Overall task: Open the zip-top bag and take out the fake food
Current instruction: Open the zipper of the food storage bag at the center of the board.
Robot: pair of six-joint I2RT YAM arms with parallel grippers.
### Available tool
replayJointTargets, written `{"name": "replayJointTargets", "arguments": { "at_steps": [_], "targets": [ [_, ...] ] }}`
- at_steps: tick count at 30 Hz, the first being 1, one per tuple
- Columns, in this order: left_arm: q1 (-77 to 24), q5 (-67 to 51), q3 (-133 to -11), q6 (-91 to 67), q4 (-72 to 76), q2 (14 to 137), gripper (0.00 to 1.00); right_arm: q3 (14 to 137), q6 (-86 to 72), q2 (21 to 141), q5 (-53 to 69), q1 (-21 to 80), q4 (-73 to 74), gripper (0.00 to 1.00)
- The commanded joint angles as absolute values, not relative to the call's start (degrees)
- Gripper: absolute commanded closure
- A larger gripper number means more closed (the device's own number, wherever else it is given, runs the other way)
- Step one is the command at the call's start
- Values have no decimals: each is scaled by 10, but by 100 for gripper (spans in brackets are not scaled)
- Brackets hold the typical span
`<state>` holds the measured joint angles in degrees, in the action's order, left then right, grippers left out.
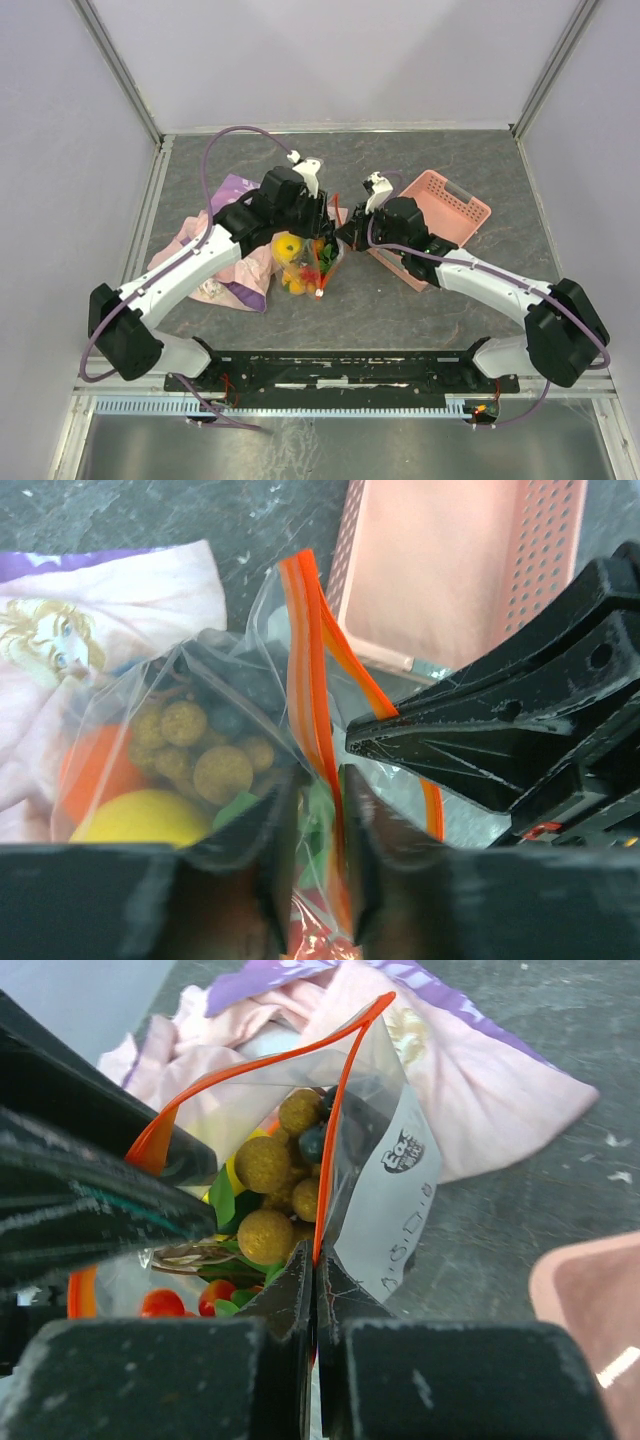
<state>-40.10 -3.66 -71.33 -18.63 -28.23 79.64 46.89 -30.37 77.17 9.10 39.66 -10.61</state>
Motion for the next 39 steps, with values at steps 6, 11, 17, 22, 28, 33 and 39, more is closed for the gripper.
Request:
{"name": "replayJointTargets", "arguments": {
  "at_steps": [6, 11, 17, 22, 28, 33, 39],
  "targets": [
    [-423, 58, -744, -168, -349, 722, 42, 486, -329, 787, 140, 403, -180, 98],
    [-435, 97, -740, -181, -391, 727, 40, 486, -334, 793, 140, 405, -188, 98],
    [-452, 100, -745, -205, -389, 728, 34, 493, -335, 799, 142, 408, -184, 98],
    [-462, 147, -746, -210, -400, 747, 35, 493, -333, 797, 141, 409, -181, 98],
    [-463, 159, -744, -206, -401, 753, 59, 486, -330, 789, 133, 409, -176, 98],
    [-463, 167, -748, -197, -398, 739, 96, 485, -315, 781, 118, 409, -155, 98],
    [-461, 174, -739, -174, -368, 713, 97, 478, -296, 765, 70, 408, -113, 98]
  ]
}}
